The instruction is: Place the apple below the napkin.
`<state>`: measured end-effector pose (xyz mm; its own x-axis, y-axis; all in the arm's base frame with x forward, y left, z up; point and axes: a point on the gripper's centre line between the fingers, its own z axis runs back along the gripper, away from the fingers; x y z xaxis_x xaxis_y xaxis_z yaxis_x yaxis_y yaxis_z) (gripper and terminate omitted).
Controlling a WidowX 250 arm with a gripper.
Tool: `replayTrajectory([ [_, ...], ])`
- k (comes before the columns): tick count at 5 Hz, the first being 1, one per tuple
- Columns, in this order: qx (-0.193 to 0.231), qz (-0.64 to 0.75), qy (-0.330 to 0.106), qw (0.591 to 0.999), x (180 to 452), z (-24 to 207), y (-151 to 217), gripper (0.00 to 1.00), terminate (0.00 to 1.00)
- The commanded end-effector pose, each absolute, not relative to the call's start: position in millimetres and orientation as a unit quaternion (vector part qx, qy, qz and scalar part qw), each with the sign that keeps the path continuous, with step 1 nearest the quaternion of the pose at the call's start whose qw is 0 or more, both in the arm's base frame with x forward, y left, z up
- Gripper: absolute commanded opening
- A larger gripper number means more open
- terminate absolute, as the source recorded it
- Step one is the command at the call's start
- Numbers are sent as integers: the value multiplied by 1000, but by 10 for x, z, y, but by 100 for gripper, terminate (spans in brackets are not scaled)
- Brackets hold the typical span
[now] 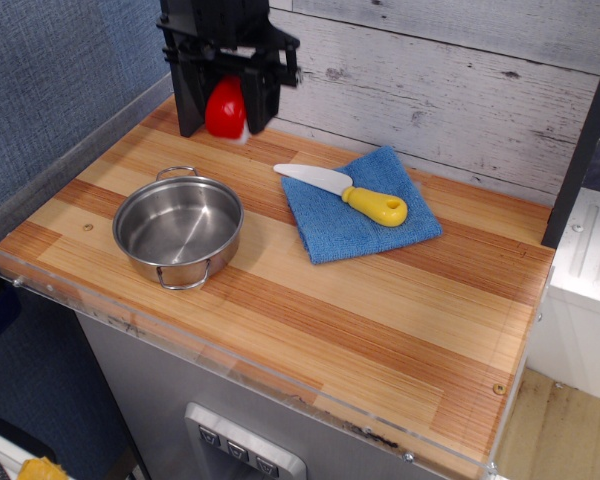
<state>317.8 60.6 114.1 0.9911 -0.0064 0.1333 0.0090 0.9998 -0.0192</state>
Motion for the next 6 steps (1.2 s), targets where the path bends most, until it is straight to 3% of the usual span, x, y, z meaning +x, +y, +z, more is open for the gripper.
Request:
replayTrajectory([
  [1, -23, -115, -81, 990, 2971, 1208, 92, 0, 0],
  [4, -48, -244, -39, 968, 2854, 740, -658, 0, 0],
  [6, -33, -279, -13, 960, 2815, 394, -805, 0, 0],
])
